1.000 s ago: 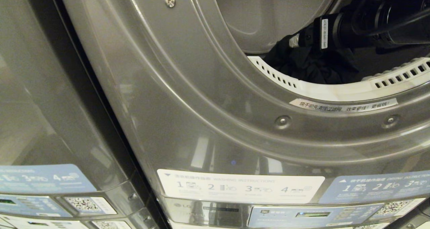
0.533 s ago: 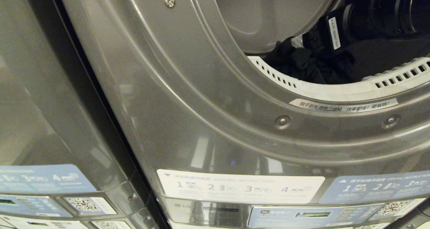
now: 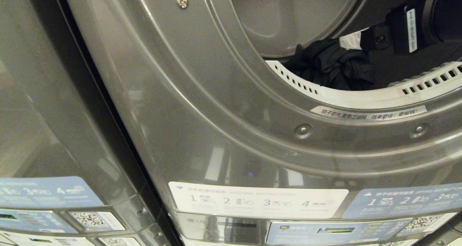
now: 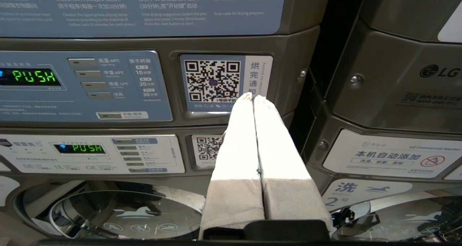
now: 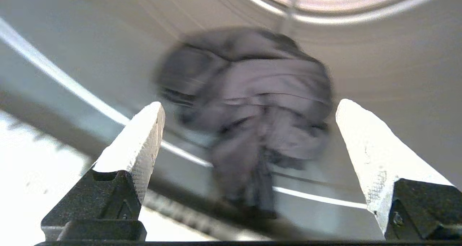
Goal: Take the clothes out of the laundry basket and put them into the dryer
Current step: Put the clothes in the dryer
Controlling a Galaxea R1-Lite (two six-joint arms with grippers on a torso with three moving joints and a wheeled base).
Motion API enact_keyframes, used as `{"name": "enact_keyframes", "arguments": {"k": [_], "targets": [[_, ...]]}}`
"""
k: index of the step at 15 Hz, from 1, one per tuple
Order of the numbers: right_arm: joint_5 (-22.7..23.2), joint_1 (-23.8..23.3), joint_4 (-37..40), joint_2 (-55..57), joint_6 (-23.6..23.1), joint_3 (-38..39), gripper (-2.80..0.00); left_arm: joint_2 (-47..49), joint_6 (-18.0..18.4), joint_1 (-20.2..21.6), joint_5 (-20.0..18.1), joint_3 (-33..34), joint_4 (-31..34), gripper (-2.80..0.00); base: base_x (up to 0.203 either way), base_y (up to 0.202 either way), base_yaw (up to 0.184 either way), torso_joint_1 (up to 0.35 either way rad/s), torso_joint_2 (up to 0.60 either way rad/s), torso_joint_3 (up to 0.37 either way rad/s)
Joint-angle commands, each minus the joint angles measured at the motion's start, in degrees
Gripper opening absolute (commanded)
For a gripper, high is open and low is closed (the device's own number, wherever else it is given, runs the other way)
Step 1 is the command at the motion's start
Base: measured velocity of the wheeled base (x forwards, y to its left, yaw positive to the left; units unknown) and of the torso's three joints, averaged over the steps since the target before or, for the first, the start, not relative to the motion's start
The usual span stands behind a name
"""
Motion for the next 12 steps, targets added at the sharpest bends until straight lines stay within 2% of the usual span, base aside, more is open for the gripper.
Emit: {"name": "enact_keyframes", "arguments": {"k": [1,3,5,6,8,12], "targets": [[2.51,0.76,-5.13,-5.95,0.42,7.41,0.0,-0.11,-0.01,0.0,0.08,0.01,-0.02,-2.8,0.0,0.0,0.0,0.0,0.0,0.0],[4.93,0.98,-14.63,-10.33,0.16,17.47,0.0,-0.11,-0.01,0.0,-0.01,0.01,-0.02,-2.8,0.0,0.0,0.0,0.0,0.0,0.0],[6.73,1.36,-23.06,-14.51,-2.01,27.07,0.0,-0.11,-0.01,0.0,-0.01,0.01,-0.02,-2.8,0.0,0.0,0.0,0.0,0.0,0.0],[8.03,2.23,-26.03,-17.3,-3.63,31.6,-2.8,-0.11,-0.01,0.0,-0.01,0.01,-0.02,-2.8,0.0,0.0,0.0,0.0,0.0,0.0],[12.79,4.73,-28.87,-22.59,-5.75,38.95,-2.8,-0.11,-0.01,0.0,-0.01,0.01,-0.02,-2.8,0.0,0.0,0.0,0.0,0.0,0.0],[23.22,6.36,-29.93,-30.96,-7.13,50.45,-2.8,-0.11,-0.01,0.0,-0.01,0.01,-0.02,-2.8,0.0,0.0,0.0,0.0,0.0,0.0]]}}
